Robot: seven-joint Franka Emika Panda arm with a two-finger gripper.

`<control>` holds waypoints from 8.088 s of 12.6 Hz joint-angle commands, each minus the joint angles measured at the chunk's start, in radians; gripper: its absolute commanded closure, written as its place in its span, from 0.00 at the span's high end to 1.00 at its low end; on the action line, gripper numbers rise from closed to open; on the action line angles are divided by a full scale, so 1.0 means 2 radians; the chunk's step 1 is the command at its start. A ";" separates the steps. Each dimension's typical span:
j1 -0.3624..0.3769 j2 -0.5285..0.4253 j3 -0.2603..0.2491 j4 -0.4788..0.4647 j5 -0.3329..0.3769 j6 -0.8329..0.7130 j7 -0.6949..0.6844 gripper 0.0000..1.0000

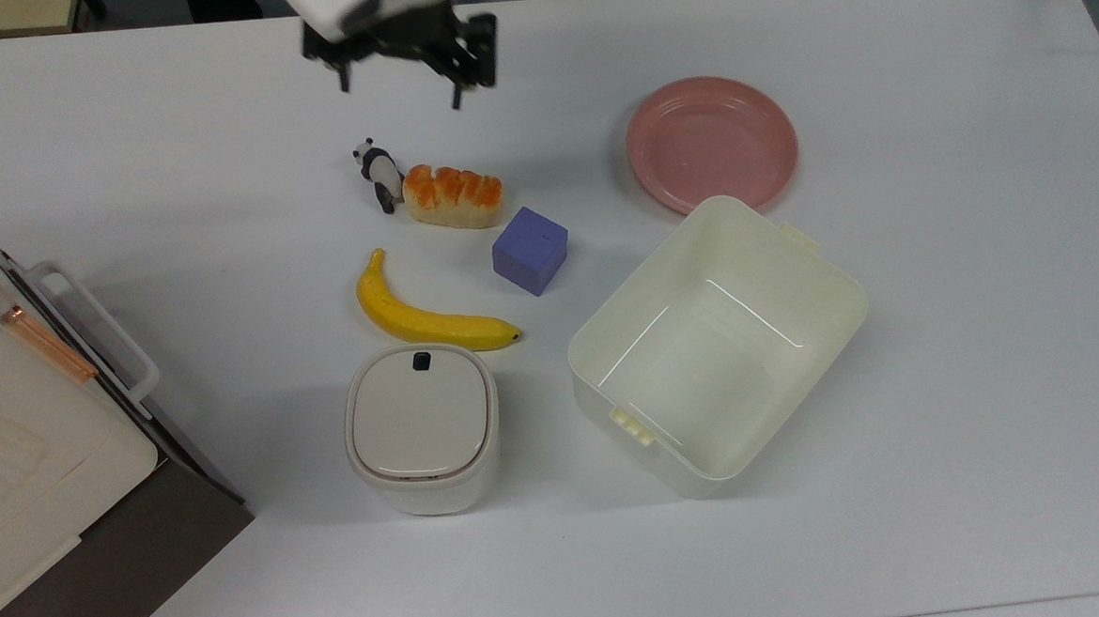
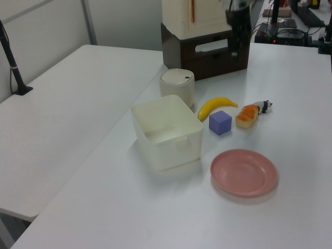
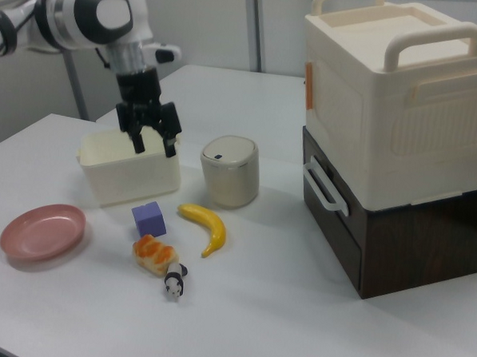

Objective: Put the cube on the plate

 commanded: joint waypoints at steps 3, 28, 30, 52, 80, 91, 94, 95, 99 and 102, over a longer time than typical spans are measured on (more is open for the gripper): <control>0.019 0.025 0.045 -0.079 -0.017 0.115 0.142 1.00; 0.023 0.119 0.049 -0.113 -0.034 0.203 0.288 0.00; 0.023 0.094 0.050 -0.113 -0.036 0.199 0.283 0.00; 0.061 0.078 0.256 -0.109 -0.076 0.019 0.347 1.00; 0.000 -0.101 -0.151 0.029 0.107 0.007 -0.040 1.00; -0.106 -0.108 -0.027 -0.011 0.131 0.036 -0.010 1.00; -0.102 -0.116 -0.004 -0.053 0.130 0.069 -0.016 1.00; -0.103 -0.118 0.008 -0.066 0.128 0.070 -0.022 1.00; -0.102 -0.115 0.039 -0.068 0.109 0.063 -0.046 1.00; -0.099 -0.112 0.065 -0.064 0.110 0.052 -0.051 1.00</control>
